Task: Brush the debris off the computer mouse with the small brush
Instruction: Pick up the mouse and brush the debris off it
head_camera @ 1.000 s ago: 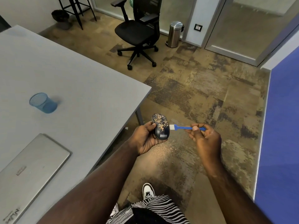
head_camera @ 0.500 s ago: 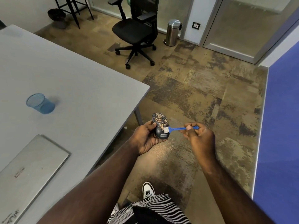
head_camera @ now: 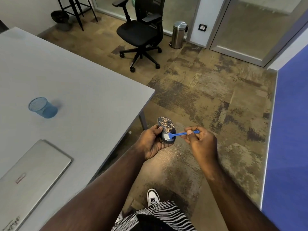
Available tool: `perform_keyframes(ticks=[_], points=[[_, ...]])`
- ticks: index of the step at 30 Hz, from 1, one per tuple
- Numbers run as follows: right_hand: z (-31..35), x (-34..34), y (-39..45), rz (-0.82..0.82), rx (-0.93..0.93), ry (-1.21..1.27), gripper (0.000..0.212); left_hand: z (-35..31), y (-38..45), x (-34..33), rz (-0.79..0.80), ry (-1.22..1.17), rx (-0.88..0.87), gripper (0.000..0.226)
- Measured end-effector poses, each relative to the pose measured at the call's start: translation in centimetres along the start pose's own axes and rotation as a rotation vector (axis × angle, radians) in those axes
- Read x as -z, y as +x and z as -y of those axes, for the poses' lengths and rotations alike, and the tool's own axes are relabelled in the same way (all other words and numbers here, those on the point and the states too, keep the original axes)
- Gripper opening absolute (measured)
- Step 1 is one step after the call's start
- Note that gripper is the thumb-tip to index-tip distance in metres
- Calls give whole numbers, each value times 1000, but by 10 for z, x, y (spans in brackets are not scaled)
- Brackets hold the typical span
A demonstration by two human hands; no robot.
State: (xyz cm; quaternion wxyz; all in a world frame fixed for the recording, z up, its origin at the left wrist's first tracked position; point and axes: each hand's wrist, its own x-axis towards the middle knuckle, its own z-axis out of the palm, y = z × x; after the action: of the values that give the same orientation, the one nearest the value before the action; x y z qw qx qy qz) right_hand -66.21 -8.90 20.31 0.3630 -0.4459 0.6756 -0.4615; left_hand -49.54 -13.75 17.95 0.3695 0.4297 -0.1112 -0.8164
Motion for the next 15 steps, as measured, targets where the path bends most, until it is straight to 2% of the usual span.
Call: perform_keyframes(ticks=[6, 8, 10, 12, 15], points=[[0, 13, 25, -216, -82, -52, 23, 3, 1, 4, -23, 0, 15, 42], [2, 16, 24, -184, -58, 31, 25, 5, 1, 4, -23, -2, 17, 42], [2, 11, 16, -77, -20, 87, 35, 6, 2, 4, -24, 1, 15, 41], [-1, 4, 9, -1, -10, 29, 40, 7, 2, 2, -22, 9, 19, 41], [-7, 3, 19, -113, -76, -30, 27, 7, 1, 0, -15, 25, 22, 42]])
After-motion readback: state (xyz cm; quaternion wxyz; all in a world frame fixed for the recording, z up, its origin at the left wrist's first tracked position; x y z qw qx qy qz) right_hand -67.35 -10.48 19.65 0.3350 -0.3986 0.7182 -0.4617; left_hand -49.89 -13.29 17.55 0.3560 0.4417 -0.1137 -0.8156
